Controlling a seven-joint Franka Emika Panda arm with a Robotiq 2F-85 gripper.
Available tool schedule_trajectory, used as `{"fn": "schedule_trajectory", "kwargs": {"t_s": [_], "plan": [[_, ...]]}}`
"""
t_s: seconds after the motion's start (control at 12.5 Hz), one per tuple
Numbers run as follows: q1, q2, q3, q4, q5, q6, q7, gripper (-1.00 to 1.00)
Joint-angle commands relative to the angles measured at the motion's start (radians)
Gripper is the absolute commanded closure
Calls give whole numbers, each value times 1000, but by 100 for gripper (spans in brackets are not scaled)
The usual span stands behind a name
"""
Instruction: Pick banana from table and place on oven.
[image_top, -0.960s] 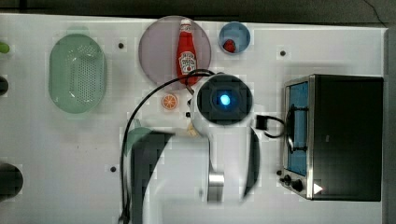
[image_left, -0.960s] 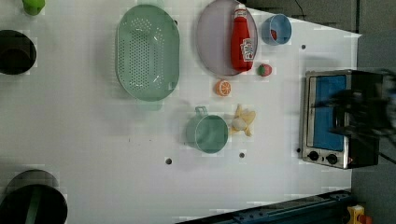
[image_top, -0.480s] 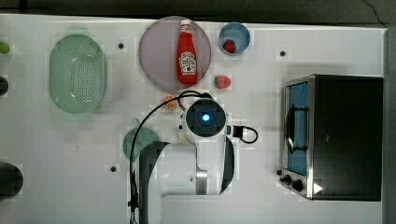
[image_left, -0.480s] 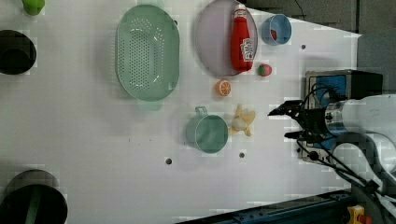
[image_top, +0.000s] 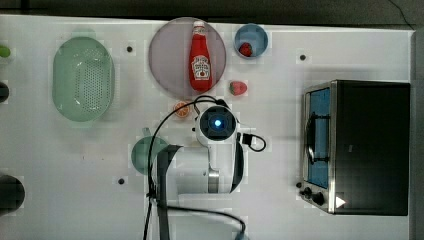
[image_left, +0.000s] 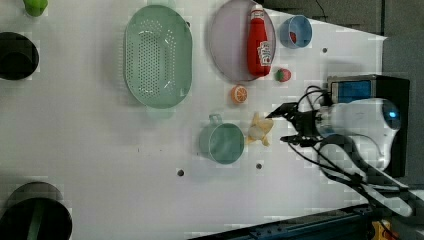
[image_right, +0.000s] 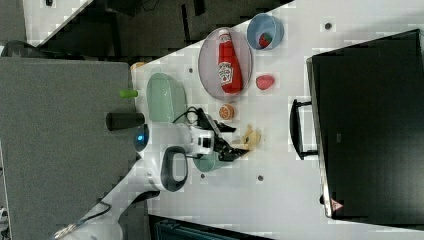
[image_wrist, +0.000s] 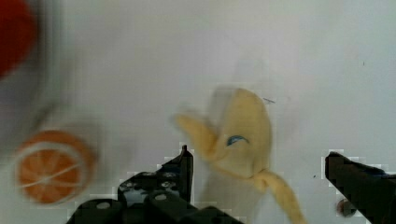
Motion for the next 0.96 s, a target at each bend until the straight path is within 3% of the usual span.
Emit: {"fn": "schedule_trajectory", "kwargs": {"t_s": [0.08,0.32,0.8,0.96], "plan": [[15,26,26,-24,-7,83,56,-100],[15,74,21,-24,-7,137,56,-93],[15,75,17,-24,-7,158,56,49],[15,50,19,-19,-7,157,56,61]]}}
